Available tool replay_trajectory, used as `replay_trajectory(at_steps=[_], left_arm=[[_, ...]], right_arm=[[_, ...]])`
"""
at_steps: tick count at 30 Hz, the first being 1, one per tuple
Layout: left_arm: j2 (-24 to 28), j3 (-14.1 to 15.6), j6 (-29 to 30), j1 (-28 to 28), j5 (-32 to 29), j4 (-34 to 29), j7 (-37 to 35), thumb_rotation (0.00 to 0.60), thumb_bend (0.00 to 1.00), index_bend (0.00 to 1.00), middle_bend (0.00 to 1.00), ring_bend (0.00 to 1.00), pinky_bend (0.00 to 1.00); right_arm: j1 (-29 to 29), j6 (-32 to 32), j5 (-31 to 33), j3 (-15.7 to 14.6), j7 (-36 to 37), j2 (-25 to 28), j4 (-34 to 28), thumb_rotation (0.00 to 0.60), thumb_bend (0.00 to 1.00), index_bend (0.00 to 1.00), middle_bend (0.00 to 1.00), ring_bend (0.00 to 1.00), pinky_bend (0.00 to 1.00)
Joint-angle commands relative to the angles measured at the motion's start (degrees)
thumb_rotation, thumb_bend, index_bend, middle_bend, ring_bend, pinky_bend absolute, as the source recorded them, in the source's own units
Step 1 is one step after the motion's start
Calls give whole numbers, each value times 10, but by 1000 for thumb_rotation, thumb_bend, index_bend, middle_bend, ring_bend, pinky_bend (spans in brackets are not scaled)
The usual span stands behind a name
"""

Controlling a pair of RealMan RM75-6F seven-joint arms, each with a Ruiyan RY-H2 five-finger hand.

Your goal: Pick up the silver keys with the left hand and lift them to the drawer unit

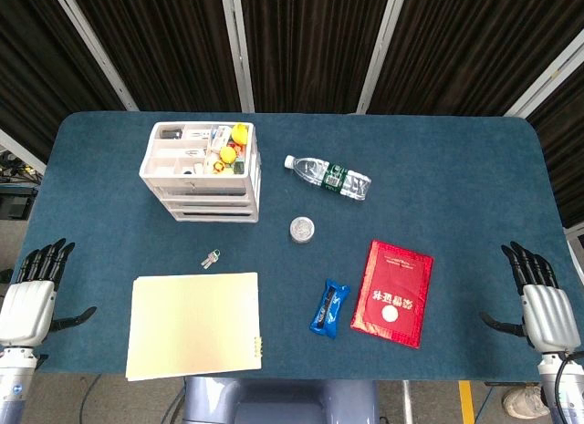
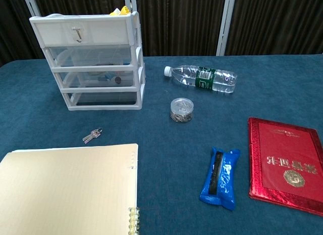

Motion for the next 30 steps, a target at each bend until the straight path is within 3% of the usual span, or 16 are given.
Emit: replay_trajectory(at_steps=[1,10,12,14,16,18,20,23,26,30], left_arm=[[1,0,0,0,-1,0,1,559,86,0,0,0,0],[3,-2,-3,-4,-3,-8,16,560,95,0,12,7,10],[4,-5,-6,-7,-5,-11,24,560,110,5,121,94,85],[2,-12,-9,-14,-8,-15,34,559,140,47,379,338,283],[-1,-19,-14,-22,-11,-19,41,560,169,135,578,527,430],[-5,-26,-29,-34,-20,-24,48,562,198,242,753,680,530],[-11,-37,-57,-53,-39,-29,63,565,220,287,882,801,612],[-29,-57,-100,-87,-84,-43,99,582,237,322,991,921,735],[-47,-69,-129,-117,-122,-50,146,600,253,379,1000,977,833],[-77,-83,-158,-156,-179,-53,210,600,274,403,1000,991,860]], right_arm=[[0,-1,1,0,0,0,-1,600,0,3,0,0,0],[-2,1,5,1,3,2,-1,600,0,2,0,0,0],[-3,1,4,0,5,3,-3,600,0,2,0,0,0],[-2,0,3,0,3,3,-4,600,0,3,0,0,0],[-1,-1,1,-1,0,2,-5,600,0,3,0,0,0],[-2,-1,1,-2,-2,2,-6,600,0,3,0,0,0],[-2,-1,2,-1,-1,2,-7,600,0,3,0,0,0],[-3,1,5,-1,2,3,-7,600,0,3,0,0,0],[-3,-1,5,0,5,5,-7,600,0,3,0,0,0],[-3,-2,5,0,8,6,-8,600,0,3,0,0,0]])
